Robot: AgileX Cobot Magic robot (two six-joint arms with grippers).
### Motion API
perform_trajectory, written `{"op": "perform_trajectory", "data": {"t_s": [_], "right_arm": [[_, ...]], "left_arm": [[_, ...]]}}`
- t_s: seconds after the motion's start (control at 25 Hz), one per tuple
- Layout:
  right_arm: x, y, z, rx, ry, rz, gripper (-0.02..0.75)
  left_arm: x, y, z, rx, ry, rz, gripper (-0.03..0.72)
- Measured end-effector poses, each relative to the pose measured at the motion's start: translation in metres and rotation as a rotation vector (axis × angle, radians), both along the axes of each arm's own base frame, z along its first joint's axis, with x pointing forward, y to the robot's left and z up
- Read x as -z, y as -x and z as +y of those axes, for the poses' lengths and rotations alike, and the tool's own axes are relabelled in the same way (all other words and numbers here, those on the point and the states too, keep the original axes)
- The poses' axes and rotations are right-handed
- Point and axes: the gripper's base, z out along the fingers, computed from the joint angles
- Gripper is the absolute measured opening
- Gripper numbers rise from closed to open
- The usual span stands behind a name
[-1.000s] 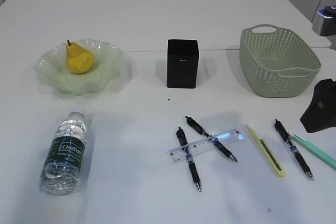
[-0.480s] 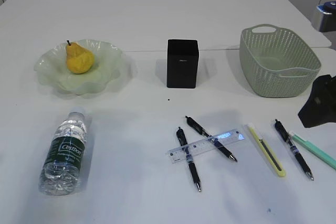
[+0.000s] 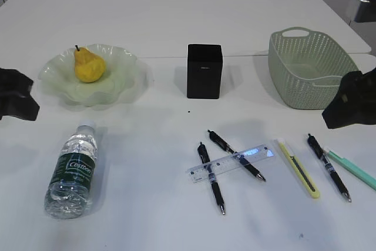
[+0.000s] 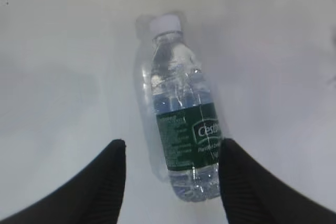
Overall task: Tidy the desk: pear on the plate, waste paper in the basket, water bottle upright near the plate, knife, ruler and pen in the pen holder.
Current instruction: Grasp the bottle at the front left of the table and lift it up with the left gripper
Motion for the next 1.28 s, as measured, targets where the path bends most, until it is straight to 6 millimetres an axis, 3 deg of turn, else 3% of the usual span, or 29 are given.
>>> {"op": "perform_trajectory", "data": {"t_s": [0.32, 0.56, 0.8, 1.28], "right_arm": [[0.001, -0.001, 0.001, 0.003, -0.013, -0.001, 0.535], [0.01, -0.008, 0.003, 0.007, -0.012, 0.037, 0.535], [0.014, -0.01, 0.004, 0.008, -0.013, 0.052, 0.535], [0.013, -0.01, 0.004, 0.002, -0.013, 0.047, 0.535]], "left_arm": [[0.031, -0.023, -0.029, -0.044, -0.046, 0.032, 0.411], [0.044, -0.046, -0.039, -0.12, -0.03, 0.085, 0.513], [0.06, -0.074, -0.048, -0.142, -0.112, 0.198, 0.54], [0.092, -0.084, -0.053, -0.15, -0.147, 0.296, 0.543]]}}
